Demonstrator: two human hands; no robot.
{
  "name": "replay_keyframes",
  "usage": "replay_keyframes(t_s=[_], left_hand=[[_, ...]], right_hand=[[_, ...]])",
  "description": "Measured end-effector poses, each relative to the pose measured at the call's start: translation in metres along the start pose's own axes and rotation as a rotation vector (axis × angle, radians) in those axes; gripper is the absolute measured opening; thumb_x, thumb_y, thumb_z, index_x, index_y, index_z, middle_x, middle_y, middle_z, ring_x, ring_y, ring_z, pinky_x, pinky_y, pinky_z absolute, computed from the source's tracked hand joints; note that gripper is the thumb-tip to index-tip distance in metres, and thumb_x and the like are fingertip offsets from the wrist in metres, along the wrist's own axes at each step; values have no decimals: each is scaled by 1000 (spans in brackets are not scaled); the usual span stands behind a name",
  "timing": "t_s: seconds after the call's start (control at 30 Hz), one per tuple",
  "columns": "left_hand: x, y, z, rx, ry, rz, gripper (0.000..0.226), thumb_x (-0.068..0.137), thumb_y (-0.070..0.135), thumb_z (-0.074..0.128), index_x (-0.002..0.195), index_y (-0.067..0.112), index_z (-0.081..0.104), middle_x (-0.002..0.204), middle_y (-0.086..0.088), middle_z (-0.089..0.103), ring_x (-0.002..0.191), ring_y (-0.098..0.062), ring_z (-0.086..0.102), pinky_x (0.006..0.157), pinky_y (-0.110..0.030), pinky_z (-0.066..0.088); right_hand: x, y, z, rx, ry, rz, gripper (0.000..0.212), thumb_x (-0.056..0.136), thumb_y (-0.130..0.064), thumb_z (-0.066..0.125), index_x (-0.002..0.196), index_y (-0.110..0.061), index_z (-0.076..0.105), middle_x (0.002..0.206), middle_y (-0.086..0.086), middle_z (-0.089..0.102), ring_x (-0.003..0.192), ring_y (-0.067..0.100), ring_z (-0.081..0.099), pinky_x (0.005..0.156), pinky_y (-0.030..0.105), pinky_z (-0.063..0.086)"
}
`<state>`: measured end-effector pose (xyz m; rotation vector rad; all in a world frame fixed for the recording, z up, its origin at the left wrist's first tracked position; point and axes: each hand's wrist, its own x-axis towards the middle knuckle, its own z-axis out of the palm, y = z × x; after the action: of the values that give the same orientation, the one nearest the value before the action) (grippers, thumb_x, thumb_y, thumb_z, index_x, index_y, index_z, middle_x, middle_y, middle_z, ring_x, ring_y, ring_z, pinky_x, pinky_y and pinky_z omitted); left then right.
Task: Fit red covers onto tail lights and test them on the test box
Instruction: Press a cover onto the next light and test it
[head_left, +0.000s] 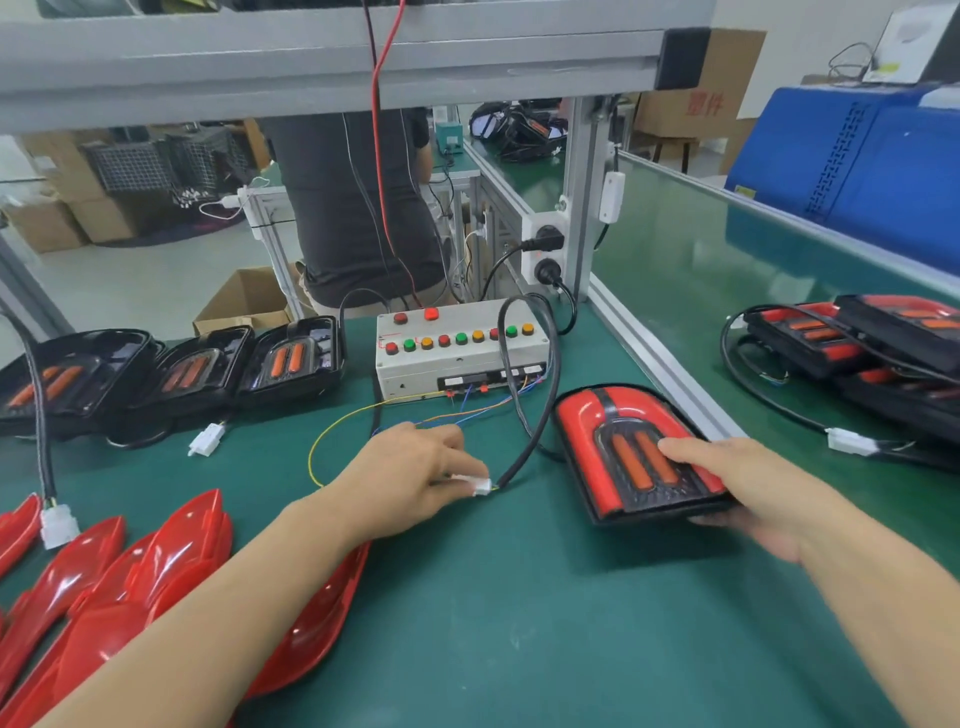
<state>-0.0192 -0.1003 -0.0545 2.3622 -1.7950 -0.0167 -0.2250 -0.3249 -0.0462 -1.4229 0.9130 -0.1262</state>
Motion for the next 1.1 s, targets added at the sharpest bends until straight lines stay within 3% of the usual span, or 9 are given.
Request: replay_keyframes(t_s=[0.1,0.23,0.37,0.53,0.63,0.7,0.83,0.93,1.1], left_hand=[[0,-3,-1,157,-63,25,31,100,41,38,125,48,53,103,8,50,79,-14,45,72,-24,21],[6,0,-10,283,-137,78,34,101,33,33,127,45,51,102,4,48,82,-20,51,78,-29,27],[17,7,-19,379,-211,118,39,97,22,36,127,43,49,98,5,44,86,-19,54,80,-32,28],[25,18,-18,356,-244,144,65,82,10,42,139,40,33,95,10,47,96,-17,50,75,-33,20],[28,21,-11,396,-247,155,61,74,10,46,130,33,49,120,6,47,117,-19,40,98,-35,22],[28,21,-3,261,-178,134,49,78,11,49,125,23,57,129,1,43,122,-22,40,107,-33,25],[28,30,16,-206,45,-14,53,86,14,60,136,14,41,143,-1,38,115,-28,53,91,-39,44],[35,35,28,-302,125,-158,60,84,8,60,137,16,33,126,-6,54,105,-30,55,84,-34,44],[43,45,18,212,47,-35,23,76,-2,47,90,14,54,97,-12,59,95,-32,51,70,-29,24]], right_hand=[[3,11,-4,452,89,-37,6,89,-22,61,86,-21,67,72,2,70,59,15,61,45,21,47],[-2,14,-3,813,105,-202,33,91,-23,57,65,-23,78,77,-1,74,56,13,65,43,19,46],[-9,5,-3,639,-66,-377,18,77,-27,63,81,-24,80,88,-1,76,67,12,70,53,23,55],[-10,-4,21,320,-233,-419,48,66,-28,68,110,-9,67,96,16,75,76,26,74,61,29,57],[-8,-10,36,199,-205,-412,49,63,-33,70,106,-10,67,93,13,76,75,25,74,61,27,57],[-6,-13,40,185,-186,-393,49,64,-36,70,106,-11,67,92,11,76,75,22,74,61,24,57],[-5,-9,39,205,-149,-364,40,72,-35,68,106,-14,69,92,8,77,74,19,73,58,21,55],[-7,-5,35,273,-156,-396,44,67,-40,67,104,-18,71,97,7,76,80,19,74,60,20,55],[-5,-7,31,269,-132,-381,48,65,-41,68,108,-19,69,98,6,76,82,19,74,59,21,55]])
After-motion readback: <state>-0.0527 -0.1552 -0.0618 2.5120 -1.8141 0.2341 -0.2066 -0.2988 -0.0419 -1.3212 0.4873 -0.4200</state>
